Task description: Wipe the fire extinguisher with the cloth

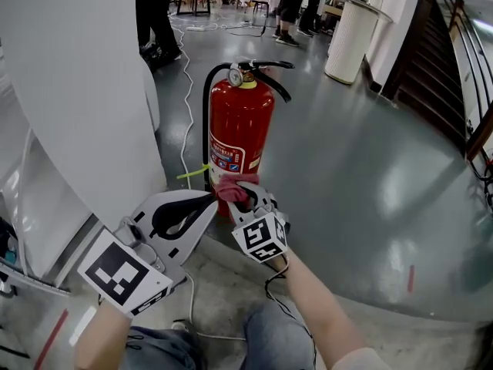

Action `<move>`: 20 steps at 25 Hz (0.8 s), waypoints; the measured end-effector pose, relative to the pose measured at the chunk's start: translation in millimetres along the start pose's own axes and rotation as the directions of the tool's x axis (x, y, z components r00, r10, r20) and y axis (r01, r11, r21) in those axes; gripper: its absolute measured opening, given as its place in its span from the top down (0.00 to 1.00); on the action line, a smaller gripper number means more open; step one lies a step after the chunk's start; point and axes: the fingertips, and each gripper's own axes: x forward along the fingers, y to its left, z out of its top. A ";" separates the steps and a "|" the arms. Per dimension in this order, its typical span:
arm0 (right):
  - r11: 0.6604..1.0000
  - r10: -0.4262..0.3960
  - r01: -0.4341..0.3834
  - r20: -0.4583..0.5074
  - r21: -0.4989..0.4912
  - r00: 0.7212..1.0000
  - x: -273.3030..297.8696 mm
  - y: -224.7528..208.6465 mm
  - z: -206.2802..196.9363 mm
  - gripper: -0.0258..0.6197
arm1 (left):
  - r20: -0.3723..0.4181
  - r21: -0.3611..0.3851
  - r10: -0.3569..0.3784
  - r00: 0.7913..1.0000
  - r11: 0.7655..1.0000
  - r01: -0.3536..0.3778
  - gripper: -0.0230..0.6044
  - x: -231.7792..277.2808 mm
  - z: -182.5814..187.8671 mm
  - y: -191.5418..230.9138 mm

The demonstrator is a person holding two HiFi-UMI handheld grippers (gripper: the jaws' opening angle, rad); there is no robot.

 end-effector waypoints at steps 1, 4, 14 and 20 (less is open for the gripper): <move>1.000 0.020 -0.020 -0.044 -0.002 0.999 3.3 10.3 -15.7 0.84 | -0.004 0.000 -0.002 1.000 1.000 0.002 0.95 -0.2 -1.2 -0.9; 1.000 0.031 -0.031 -0.085 0.001 0.996 4.4 14.8 -21.5 0.84 | -0.022 -0.002 -0.011 1.000 1.000 0.011 0.95 -0.5 -4.8 -5.1; 0.980 -0.191 0.165 0.292 0.110 0.937 -45.3 -116.0 154.2 0.84 | 0.003 0.012 -0.015 1.000 1.000 0.015 0.95 6.9 4.1 -7.0; 0.982 -0.174 0.145 0.272 0.123 0.946 -42.7 -103.5 131.6 0.84 | 0.010 0.005 -0.007 1.000 1.000 0.007 0.95 6.8 6.4 -6.0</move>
